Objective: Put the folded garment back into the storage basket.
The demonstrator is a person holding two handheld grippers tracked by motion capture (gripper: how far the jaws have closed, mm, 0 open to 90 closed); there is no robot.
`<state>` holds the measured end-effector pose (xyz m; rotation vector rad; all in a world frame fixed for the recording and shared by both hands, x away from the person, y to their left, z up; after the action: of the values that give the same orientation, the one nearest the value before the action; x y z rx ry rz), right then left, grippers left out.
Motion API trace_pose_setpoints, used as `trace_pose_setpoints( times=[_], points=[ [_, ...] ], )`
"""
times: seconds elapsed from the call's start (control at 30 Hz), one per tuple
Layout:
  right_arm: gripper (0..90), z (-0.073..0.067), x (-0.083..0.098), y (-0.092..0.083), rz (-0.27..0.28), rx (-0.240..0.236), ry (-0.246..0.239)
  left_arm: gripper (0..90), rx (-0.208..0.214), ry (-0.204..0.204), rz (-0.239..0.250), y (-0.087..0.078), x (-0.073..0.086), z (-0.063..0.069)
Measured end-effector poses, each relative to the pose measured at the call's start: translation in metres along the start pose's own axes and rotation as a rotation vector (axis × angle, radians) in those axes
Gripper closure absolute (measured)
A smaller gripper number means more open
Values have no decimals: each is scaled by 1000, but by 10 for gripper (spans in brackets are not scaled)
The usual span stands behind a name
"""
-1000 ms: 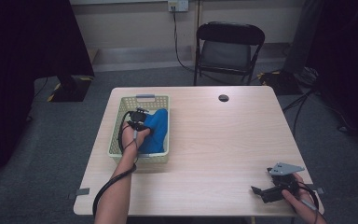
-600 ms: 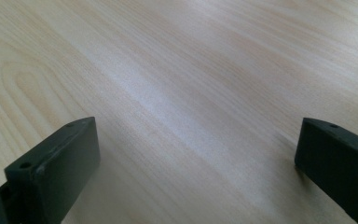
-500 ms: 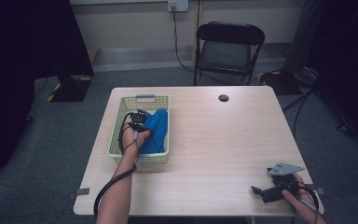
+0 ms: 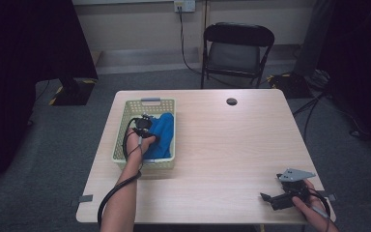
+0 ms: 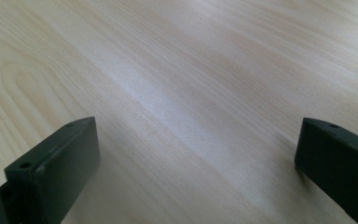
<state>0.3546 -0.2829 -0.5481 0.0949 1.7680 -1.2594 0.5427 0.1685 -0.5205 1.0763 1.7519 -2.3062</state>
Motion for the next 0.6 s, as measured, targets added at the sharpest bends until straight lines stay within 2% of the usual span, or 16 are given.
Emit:
trace_pose_setpoints(
  times=[0.07, 0.17, 0.33, 0.43, 0.5, 0.6],
  points=[
    [0, 0, 0, 0, 0, 0, 0, 649, 1, 11, -1, 0, 0, 1],
    [0, 0, 0, 0, 0, 0, 0, 631, -5, 6, 4, 0, 0, 1],
    [0, 0, 0, 0, 0, 0, 0, 582, -36, 65, 7, 1, 1, 1],
    [0, 0, 0, 0, 0, 0, 0, 555, -56, 82, -4, 1, 1, 2],
    [0, 0, 0, 0, 0, 0, 0, 503, -70, 88, -10, 2, 0, 0],
    [0, 0, 0, 0, 0, 0, -1, 477, -63, 93, -10, 2, 0, -1]
  ],
)
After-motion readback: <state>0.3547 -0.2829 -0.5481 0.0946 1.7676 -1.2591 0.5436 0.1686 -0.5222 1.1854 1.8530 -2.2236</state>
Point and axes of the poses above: each handheld gripper's, and its own axes: y roughly forward along the jaws, x roughly out of its underside, z roughly to its right, the point moved 6 cm from there along y, roughly forward along the jaws, and after that the axes turned 4 degrees about y, right-handed, at the moved point
